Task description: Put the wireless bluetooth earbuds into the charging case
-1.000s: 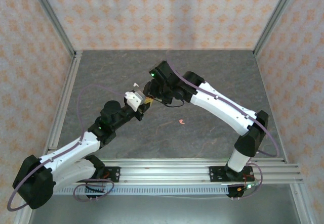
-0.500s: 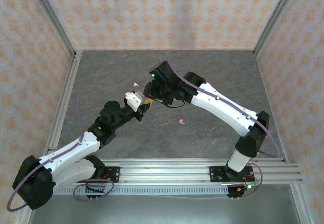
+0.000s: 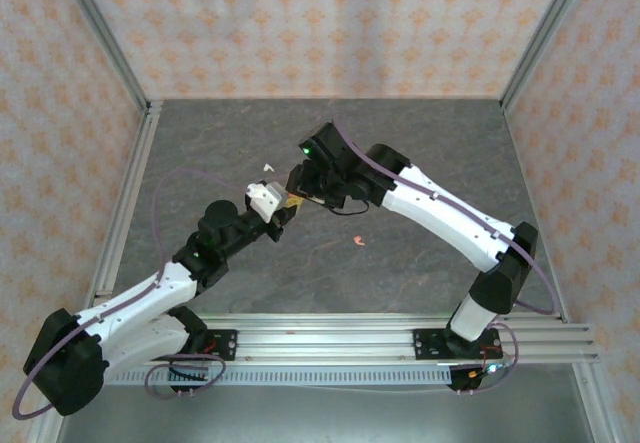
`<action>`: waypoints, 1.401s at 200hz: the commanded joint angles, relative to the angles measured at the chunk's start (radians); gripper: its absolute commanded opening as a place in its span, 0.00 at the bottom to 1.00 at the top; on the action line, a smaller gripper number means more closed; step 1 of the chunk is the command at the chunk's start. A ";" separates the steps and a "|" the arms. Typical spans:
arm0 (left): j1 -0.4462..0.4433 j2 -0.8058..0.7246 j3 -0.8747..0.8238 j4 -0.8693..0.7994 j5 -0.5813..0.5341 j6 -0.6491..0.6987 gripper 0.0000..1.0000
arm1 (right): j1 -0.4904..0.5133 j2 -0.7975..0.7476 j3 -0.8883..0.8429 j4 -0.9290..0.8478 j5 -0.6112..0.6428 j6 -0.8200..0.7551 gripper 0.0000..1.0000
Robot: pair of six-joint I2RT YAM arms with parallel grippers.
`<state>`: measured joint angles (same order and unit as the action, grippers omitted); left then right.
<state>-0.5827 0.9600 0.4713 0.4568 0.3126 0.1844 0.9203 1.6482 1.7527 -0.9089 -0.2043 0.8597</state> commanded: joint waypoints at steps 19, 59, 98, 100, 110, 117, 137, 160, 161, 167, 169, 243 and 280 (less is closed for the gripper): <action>-0.001 -0.039 -0.007 0.034 -0.009 0.010 0.00 | 0.002 -0.021 0.005 -0.079 0.044 -0.032 0.48; 0.000 -0.046 -0.008 0.031 -0.009 0.007 0.00 | 0.002 -0.006 0.020 -0.069 0.015 -0.037 0.43; -0.001 -0.044 -0.008 0.031 -0.006 0.009 0.00 | 0.002 -0.011 0.012 -0.022 -0.015 -0.049 0.34; 0.000 -0.044 -0.008 0.031 -0.007 0.009 0.00 | 0.002 -0.011 0.013 -0.024 -0.013 -0.051 0.34; -0.002 -0.042 -0.008 0.026 -0.008 0.009 0.00 | 0.002 -0.012 0.016 -0.035 0.004 -0.061 0.34; -0.001 -0.043 -0.008 0.019 -0.010 0.013 0.00 | 0.001 -0.015 0.020 -0.046 0.020 -0.070 0.34; -0.002 -0.046 -0.009 0.004 -0.019 0.020 0.00 | -0.011 -0.031 0.017 -0.074 0.053 -0.088 0.34; -0.001 -0.055 -0.010 -0.024 -0.028 0.024 0.00 | -0.034 -0.062 -0.009 -0.084 0.064 -0.105 0.34; 0.000 -0.055 -0.010 -0.026 -0.028 0.024 0.00 | -0.035 -0.063 -0.009 -0.084 0.064 -0.106 0.34; 0.000 -0.060 -0.013 -0.033 -0.032 0.024 0.00 | -0.044 -0.075 -0.018 -0.084 0.063 -0.112 0.34; -0.001 -0.063 -0.014 -0.035 -0.033 0.026 0.00 | -0.047 -0.080 -0.021 -0.084 0.062 -0.115 0.34; -0.001 -0.114 -0.050 -0.127 -0.064 0.009 0.00 | -0.173 -0.172 -0.199 -0.122 0.093 -0.192 0.36; -0.001 -0.122 -0.060 -0.156 -0.024 -0.005 0.00 | -0.182 -0.104 -0.317 -0.058 0.026 -0.360 0.38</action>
<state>-0.5827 0.8589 0.4221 0.3252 0.2714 0.1837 0.7448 1.4864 1.4899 -0.9985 -0.1493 0.6357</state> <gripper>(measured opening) 0.161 0.372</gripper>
